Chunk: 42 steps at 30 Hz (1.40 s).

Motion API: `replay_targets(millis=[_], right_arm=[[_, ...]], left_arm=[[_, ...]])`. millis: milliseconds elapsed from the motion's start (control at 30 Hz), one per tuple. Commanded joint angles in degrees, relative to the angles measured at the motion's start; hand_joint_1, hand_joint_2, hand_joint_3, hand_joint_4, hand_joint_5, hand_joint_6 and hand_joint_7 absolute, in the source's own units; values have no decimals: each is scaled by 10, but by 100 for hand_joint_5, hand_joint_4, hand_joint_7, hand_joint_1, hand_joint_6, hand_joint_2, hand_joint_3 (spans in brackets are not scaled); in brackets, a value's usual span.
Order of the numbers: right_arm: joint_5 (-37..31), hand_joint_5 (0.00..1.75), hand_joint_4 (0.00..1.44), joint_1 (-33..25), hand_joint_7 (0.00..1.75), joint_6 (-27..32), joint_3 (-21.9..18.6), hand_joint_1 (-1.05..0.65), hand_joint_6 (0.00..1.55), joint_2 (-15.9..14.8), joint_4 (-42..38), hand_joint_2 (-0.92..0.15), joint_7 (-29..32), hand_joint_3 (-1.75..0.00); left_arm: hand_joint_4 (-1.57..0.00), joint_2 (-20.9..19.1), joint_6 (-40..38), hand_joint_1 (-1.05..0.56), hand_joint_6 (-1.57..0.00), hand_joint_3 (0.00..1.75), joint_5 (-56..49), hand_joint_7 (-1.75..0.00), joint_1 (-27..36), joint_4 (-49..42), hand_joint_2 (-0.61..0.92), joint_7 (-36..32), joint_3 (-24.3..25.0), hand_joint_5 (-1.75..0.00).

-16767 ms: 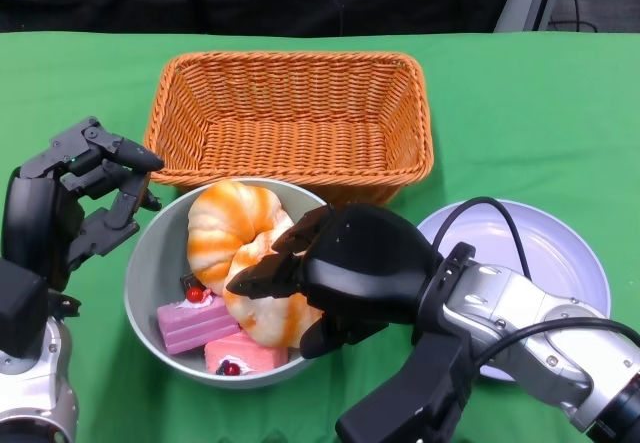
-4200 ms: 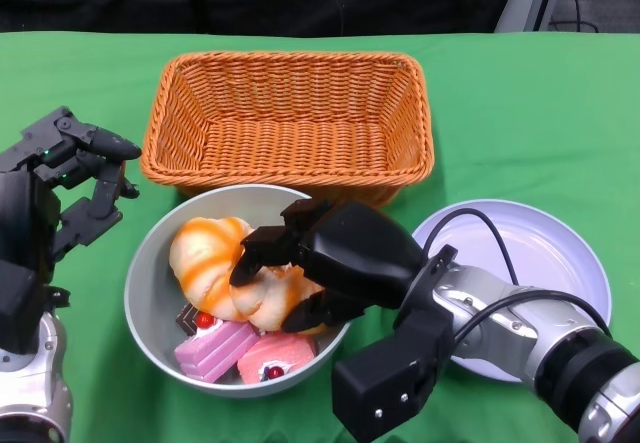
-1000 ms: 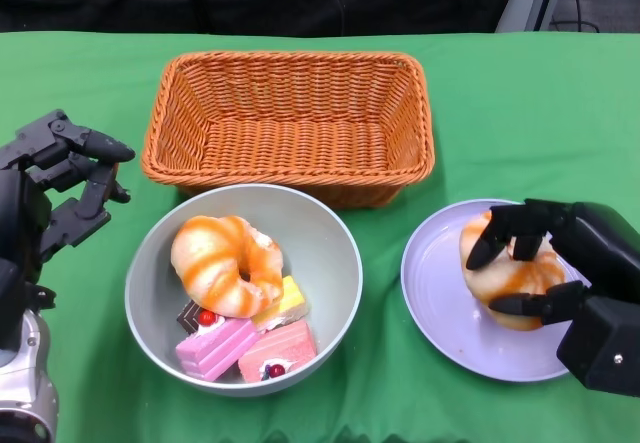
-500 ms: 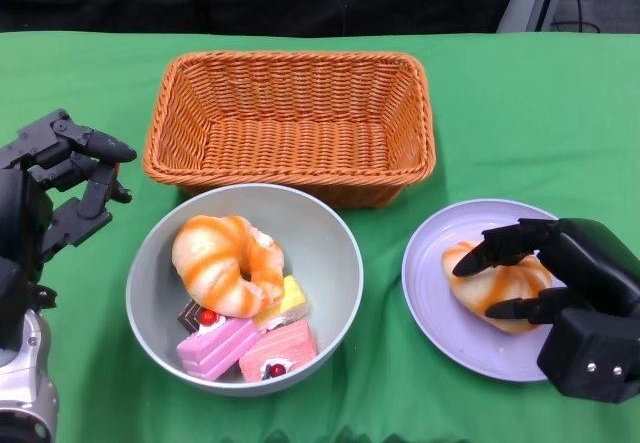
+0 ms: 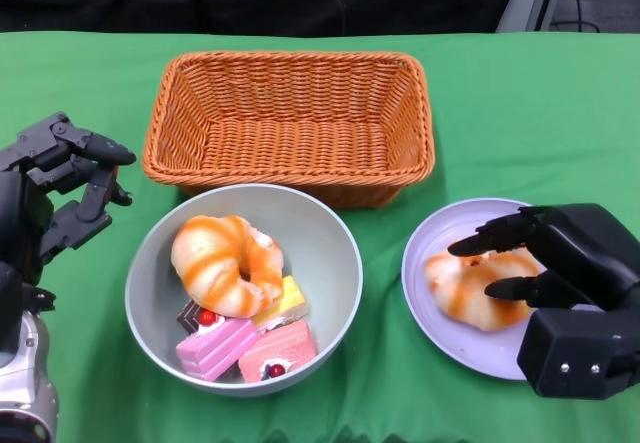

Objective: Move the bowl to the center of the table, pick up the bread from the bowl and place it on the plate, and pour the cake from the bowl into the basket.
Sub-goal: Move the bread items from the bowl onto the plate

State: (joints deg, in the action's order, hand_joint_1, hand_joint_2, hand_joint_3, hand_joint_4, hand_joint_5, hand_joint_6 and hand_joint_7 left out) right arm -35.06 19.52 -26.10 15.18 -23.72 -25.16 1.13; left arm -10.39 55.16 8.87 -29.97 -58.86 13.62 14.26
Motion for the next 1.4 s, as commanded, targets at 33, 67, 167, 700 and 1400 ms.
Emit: replay_targets(millis=[33, 67, 167, 700, 1400], right_arm=[[5, 1, 43, -16, 0, 22, -1, -33, 84, -12, 34, -86, -19, 0], [5, 1, 43, -17, 0, 25, -1, -33, 83, -12, 37, -85, -21, 0], [18, 0, 37, -29, 0, 49, 0, -37, 75, -17, 81, -85, -67, 0], [54, 5, 44, -60, 0, 56, -16, -56, 57, -14, 209, -87, -113, 0], [53, 9, 62, -44, 1, 73, 2, -69, 59, 44, 320, -89, -120, 0]], left_arm=[[-88, -14, 11, -10, -91, 75, -3, -103, -5, -6, 74, 0, 3, -146], [-88, -14, 11, -10, -91, 75, -3, -103, -5, -7, 75, 0, 3, -145], [-88, -13, 8, -10, -91, 74, -3, -103, -4, -6, 75, 0, 3, -145], [-87, -13, 1, -10, -90, 75, 3, -103, -5, -1, 75, 9, 1, -145], [-88, -10, 2, -9, -91, 75, 4, -102, -10, -7, 75, 12, 2, -145]])
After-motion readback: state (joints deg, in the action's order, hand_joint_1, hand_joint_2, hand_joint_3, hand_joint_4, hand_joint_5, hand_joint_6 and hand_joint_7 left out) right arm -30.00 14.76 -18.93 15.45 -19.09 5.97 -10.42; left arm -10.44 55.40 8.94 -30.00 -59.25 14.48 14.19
